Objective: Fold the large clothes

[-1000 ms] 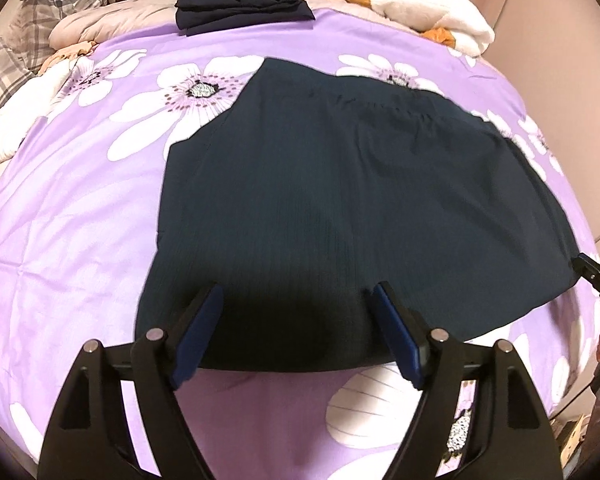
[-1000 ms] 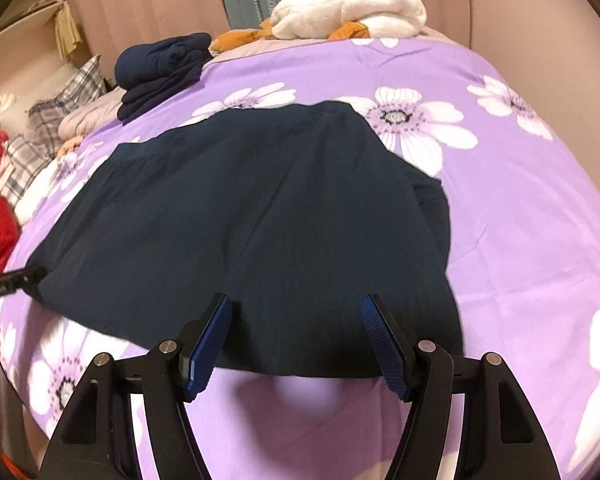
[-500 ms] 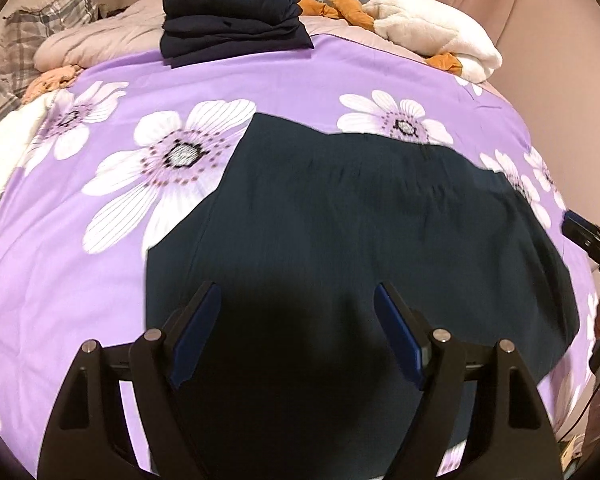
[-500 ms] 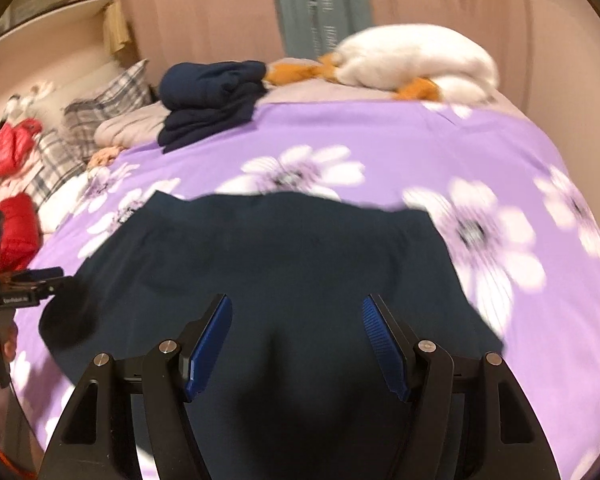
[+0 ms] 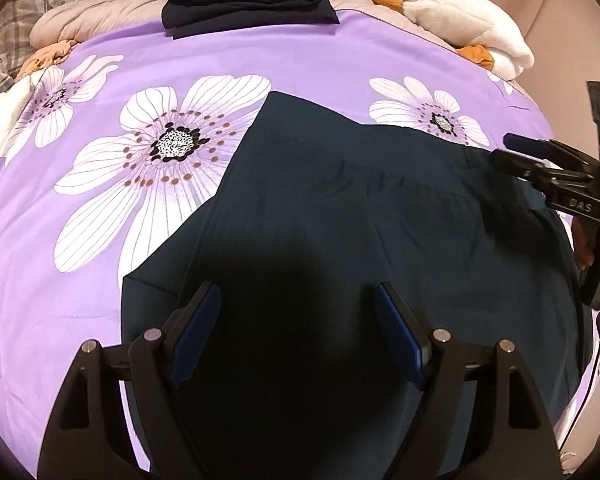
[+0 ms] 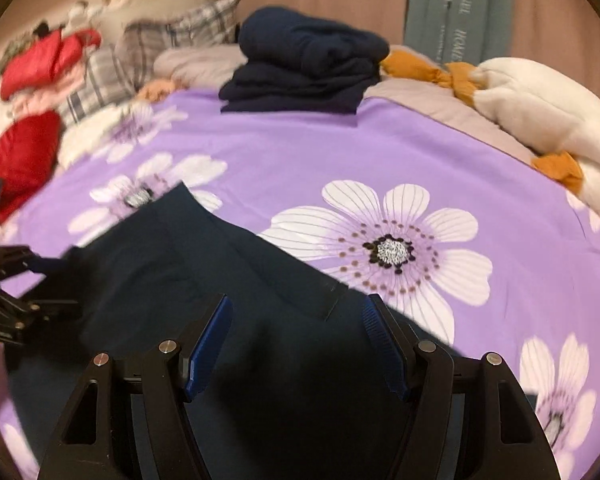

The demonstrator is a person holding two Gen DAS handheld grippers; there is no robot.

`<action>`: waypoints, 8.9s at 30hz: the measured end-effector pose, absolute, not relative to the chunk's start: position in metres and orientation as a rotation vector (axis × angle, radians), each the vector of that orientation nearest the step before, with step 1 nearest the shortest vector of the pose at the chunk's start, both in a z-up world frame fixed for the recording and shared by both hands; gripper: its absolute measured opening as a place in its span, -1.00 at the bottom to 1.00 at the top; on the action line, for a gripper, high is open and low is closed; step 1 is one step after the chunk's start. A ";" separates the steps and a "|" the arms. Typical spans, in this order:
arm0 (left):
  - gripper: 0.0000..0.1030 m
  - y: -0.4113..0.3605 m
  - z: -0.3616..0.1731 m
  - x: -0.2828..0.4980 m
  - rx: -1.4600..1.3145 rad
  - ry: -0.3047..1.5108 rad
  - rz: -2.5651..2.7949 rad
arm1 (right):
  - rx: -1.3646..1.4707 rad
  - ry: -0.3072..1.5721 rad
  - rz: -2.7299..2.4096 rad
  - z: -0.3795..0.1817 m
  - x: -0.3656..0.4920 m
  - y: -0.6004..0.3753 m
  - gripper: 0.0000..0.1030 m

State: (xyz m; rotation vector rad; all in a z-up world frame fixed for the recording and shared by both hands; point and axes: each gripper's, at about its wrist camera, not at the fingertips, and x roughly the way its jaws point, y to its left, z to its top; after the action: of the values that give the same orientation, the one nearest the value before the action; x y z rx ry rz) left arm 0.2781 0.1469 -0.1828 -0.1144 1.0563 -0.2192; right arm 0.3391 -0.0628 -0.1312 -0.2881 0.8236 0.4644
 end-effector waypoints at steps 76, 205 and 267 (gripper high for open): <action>0.62 0.085 -0.199 0.367 -0.036 1.037 -0.194 | -0.046 0.940 0.151 -0.174 0.333 -0.175 -0.03; 0.92 0.083 -0.191 0.121 0.126 0.898 -0.300 | 0.038 0.794 0.189 -0.175 0.108 -0.119 0.10; 0.92 0.177 -0.196 0.114 -0.068 0.968 -0.103 | 0.230 0.793 -0.113 -0.173 0.061 -0.233 0.10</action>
State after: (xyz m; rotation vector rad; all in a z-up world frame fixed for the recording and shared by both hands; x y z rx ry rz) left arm 0.1135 0.1767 -0.1955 -0.0677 0.9685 -0.1028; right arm 0.0613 -0.2328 -0.1735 0.2297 0.7925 -0.1134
